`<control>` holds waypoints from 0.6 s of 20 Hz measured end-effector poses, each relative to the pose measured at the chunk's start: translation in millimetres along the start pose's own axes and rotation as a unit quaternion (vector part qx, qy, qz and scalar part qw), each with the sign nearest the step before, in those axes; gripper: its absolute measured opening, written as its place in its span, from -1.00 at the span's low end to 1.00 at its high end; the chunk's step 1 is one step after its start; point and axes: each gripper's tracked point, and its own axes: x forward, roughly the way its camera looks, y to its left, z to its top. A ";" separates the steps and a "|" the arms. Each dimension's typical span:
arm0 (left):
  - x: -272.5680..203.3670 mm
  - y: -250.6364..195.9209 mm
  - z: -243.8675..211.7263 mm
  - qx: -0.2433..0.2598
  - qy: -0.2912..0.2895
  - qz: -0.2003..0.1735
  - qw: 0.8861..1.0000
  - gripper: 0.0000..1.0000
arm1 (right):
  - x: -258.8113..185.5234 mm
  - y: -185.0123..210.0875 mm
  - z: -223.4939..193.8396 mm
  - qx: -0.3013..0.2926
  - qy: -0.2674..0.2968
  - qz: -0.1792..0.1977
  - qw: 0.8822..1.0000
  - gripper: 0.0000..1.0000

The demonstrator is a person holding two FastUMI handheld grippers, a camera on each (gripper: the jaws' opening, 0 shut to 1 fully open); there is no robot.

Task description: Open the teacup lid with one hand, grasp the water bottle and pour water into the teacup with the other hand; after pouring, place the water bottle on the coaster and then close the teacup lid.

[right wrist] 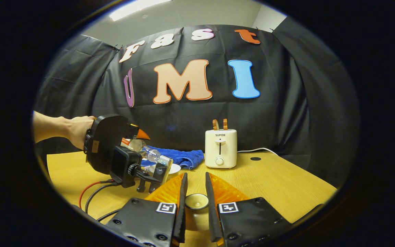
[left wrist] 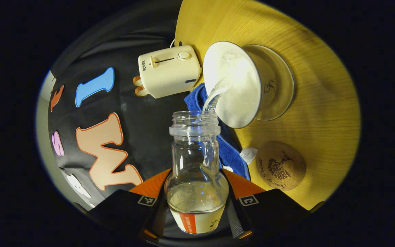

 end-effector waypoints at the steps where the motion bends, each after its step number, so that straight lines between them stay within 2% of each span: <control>1: -1.4 -0.2 2.5 0.007 0.000 0.001 1.000 0.42 | -0.5 0.4 0.3 0.000 0.000 0.000 1.000 -0.39; 8: -1.2 1.4 4.7 0.076 0.005 0.013 0.997 0.42 | -0.5 0.3 1.0 0.000 0.000 0.001 1.000 -0.39; 12: -3.4 3.1 5.5 0.083 0.004 0.015 0.996 0.42 | 0.1 0.4 1.2 0.000 0.001 0.001 1.000 -0.39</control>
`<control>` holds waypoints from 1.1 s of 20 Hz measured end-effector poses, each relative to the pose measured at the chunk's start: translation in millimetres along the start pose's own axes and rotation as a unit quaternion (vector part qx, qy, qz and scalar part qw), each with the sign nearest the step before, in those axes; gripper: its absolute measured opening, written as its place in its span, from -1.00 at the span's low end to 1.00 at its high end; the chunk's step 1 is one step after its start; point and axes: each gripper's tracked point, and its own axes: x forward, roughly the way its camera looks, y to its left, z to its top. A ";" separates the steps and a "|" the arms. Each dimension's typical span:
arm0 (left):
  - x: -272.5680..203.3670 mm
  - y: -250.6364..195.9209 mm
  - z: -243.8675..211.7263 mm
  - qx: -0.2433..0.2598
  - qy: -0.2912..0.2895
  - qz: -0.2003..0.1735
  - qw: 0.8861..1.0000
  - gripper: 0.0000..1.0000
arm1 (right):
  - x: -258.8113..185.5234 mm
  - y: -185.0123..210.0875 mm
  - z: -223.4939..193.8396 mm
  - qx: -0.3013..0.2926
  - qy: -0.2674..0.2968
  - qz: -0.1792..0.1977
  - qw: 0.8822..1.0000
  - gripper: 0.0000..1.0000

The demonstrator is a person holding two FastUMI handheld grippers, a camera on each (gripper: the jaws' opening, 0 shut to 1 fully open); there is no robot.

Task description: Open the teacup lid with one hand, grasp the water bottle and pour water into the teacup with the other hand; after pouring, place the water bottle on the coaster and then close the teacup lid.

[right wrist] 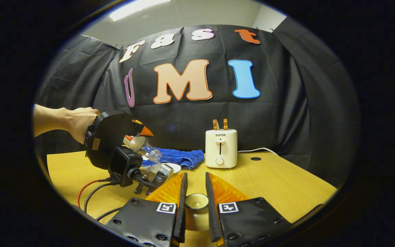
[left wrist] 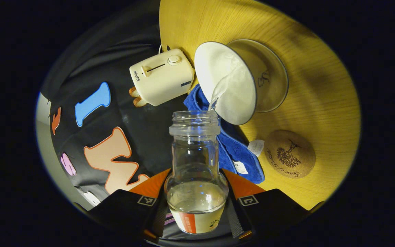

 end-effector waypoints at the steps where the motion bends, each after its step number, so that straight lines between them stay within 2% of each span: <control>1: -0.3 1.2 1.3 0.003 -0.001 0.002 1.000 0.42 | 0.0 0.0 -0.5 0.000 0.000 0.000 1.000 -0.39; 22: -4.8 4.4 0.4 0.018 -0.004 0.013 1.000 0.43 | -0.2 0.0 -0.5 0.000 0.000 0.000 1.000 -0.39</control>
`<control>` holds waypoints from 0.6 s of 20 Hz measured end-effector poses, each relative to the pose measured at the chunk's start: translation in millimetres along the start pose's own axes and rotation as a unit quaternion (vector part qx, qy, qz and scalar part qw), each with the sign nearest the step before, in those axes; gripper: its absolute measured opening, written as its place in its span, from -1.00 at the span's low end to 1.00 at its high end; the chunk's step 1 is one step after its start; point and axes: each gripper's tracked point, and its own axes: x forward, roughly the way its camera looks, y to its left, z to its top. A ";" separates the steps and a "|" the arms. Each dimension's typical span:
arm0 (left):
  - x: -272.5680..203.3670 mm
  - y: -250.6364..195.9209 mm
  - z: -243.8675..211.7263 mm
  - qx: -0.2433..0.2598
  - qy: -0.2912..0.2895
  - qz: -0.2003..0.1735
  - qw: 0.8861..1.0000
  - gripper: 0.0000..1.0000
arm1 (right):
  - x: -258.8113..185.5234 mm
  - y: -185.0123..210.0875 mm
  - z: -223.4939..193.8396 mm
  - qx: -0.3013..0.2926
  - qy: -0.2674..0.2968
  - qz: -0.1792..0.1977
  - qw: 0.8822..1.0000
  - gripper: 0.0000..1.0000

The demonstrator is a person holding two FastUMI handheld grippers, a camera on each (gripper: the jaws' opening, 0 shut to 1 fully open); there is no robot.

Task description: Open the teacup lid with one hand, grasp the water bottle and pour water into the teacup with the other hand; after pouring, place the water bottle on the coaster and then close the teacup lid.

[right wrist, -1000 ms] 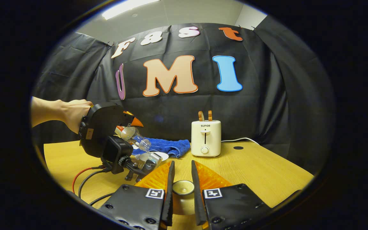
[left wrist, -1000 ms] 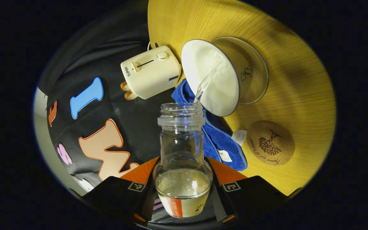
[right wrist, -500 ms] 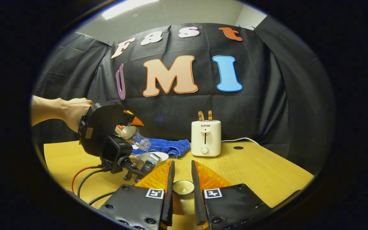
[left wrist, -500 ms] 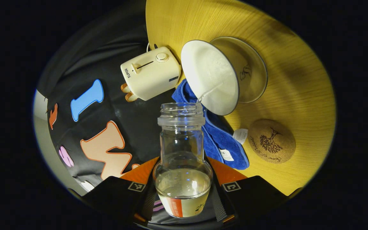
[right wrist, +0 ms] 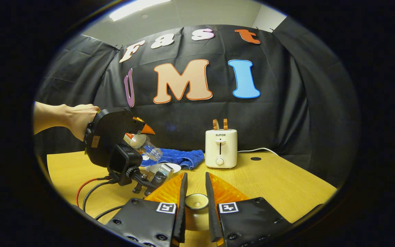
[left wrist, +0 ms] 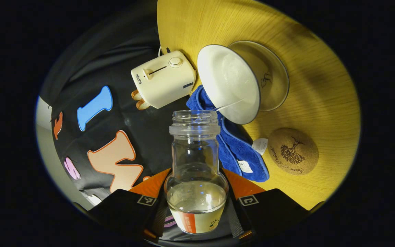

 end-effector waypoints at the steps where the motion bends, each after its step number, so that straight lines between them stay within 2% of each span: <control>1: 1.0 -2.3 0.5 -0.001 0.000 0.000 1.000 0.43 | 0.0 -0.3 -0.1 0.000 0.000 0.000 1.000 -0.39; 4: 1.1 -3.6 -1.4 -0.025 -0.005 -0.005 1.000 0.42 | -0.1 -0.3 0.2 0.000 0.000 0.000 1.000 -0.39; 7: 2.9 -2.1 -0.2 -0.116 -0.020 -0.021 0.993 0.42 | -0.3 -0.7 -0.1 0.000 0.000 0.000 1.000 -0.39; 9: 4.0 -3.4 0.4 -0.191 -0.034 -0.035 0.980 0.42 | 0.0 -1.7 -0.4 0.000 0.000 -0.002 1.000 -0.39; 12: 9.7 -6.5 7.8 -0.295 -0.058 -0.044 0.953 0.41 | -0.5 -2.8 0.1 -0.001 0.000 -0.003 1.000 -0.39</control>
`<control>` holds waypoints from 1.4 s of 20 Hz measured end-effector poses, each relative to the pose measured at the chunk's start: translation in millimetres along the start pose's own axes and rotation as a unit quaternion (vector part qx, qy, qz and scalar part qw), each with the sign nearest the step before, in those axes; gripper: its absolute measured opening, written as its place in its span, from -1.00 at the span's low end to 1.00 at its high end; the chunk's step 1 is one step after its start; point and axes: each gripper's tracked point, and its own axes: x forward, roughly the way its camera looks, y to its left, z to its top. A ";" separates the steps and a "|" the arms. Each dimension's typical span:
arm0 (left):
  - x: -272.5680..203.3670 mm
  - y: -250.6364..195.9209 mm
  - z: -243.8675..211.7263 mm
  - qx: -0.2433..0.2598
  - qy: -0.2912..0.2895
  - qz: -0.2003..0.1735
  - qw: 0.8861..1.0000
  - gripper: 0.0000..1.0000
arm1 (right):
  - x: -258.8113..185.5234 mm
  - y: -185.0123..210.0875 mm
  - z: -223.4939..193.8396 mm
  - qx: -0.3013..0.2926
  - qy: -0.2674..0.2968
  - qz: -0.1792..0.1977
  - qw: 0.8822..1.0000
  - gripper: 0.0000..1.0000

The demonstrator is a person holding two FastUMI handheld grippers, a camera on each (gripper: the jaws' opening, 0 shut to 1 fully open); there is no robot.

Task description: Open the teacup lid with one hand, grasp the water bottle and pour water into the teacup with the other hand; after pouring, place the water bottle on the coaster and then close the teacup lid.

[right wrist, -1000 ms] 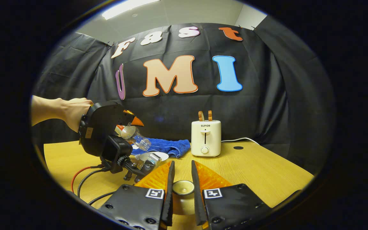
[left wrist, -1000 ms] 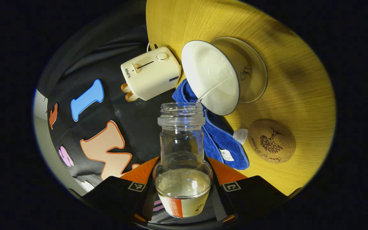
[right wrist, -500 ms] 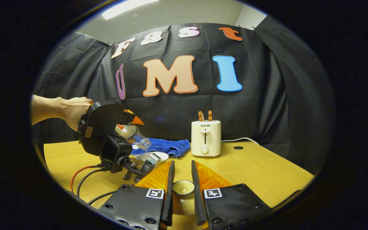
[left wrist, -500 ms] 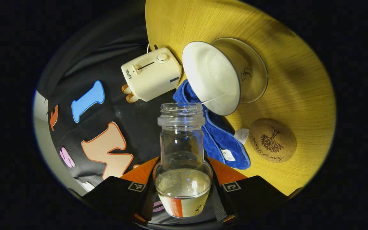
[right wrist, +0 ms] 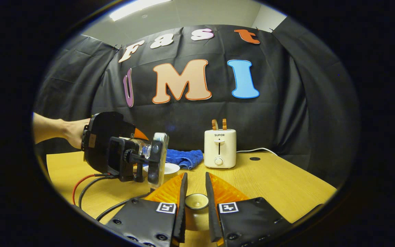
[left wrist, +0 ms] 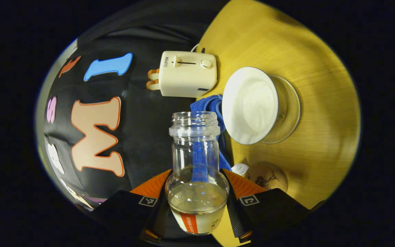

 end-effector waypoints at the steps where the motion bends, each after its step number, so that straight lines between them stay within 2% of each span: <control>1: 0.5 -3.0 3.6 -0.043 -0.011 -0.005 0.999 0.36 | 0.8 0.5 0.0 0.000 0.000 0.000 1.000 -0.39; 3: -0.8 -2.5 13.7 -0.147 -0.038 -0.008 0.988 0.41 | 0.2 0.0 -0.2 0.000 0.000 0.000 1.000 -0.39; 4: -2.8 0.7 18.1 -0.204 -0.053 -0.005 0.978 0.41 | 0.4 0.0 0.4 0.000 0.000 0.000 1.000 -0.39; 6: -1.9 13.4 25.2 -0.308 -0.087 0.011 0.947 0.41 | 1.1 0.3 0.5 0.000 0.000 0.000 1.000 -0.39; 8: 0.5 22.9 30.1 -0.399 -0.111 0.041 0.909 0.39 | 0.5 -0.1 0.4 0.000 0.000 0.000 1.000 -0.39; 9: 3.5 26.1 32.3 -0.446 -0.122 0.050 0.885 0.39 | 0.7 -0.5 0.3 0.000 0.000 0.000 1.000 -0.39; 10: 6.4 29.6 33.4 -0.499 -0.134 0.061 0.854 0.39 | 0.1 -0.2 -0.5 0.000 0.000 0.000 1.000 -0.39; 11: 10.7 30.6 30.3 -0.523 -0.139 0.075 0.838 0.39 | 0.7 0.2 0.3 0.000 0.000 0.000 1.000 -0.39; 12: 13.3 29.9 30.5 -0.536 -0.141 0.085 0.828 0.39 | 1.2 0.3 0.7 0.000 0.000 0.000 1.000 -0.39; 13: 6.1 33.9 31.5 -0.559 -0.149 0.096 0.810 0.39 | 0.8 -0.6 -0.1 0.000 0.000 0.000 1.000 -0.39; 14: 5.2 34.6 31.5 -0.589 -0.151 0.108 0.787 0.39 | 0.3 -0.4 0.6 0.000 0.000 0.000 1.000 -0.39; 15: 4.9 34.4 30.3 -0.603 -0.152 0.114 0.775 0.39 | 0.2 -0.3 0.6 0.000 -0.001 0.000 1.000 -0.39; 16: 5.9 33.9 29.9 -0.612 -0.152 0.115 0.767 0.39 | 1.1 0.3 0.6 0.000 0.000 0.000 1.000 -0.39; 21: 8.0 30.7 26.9 -0.629 -0.148 0.127 0.752 0.39 | 0.9 0.2 0.4 0.000 -0.001 0.000 1.000 -0.39; 28: 10.0 22.7 26.3 -0.636 -0.139 0.120 0.749 0.41 | 0.6 -1.9 1.0 -0.001 -0.001 -0.003 1.000 -0.39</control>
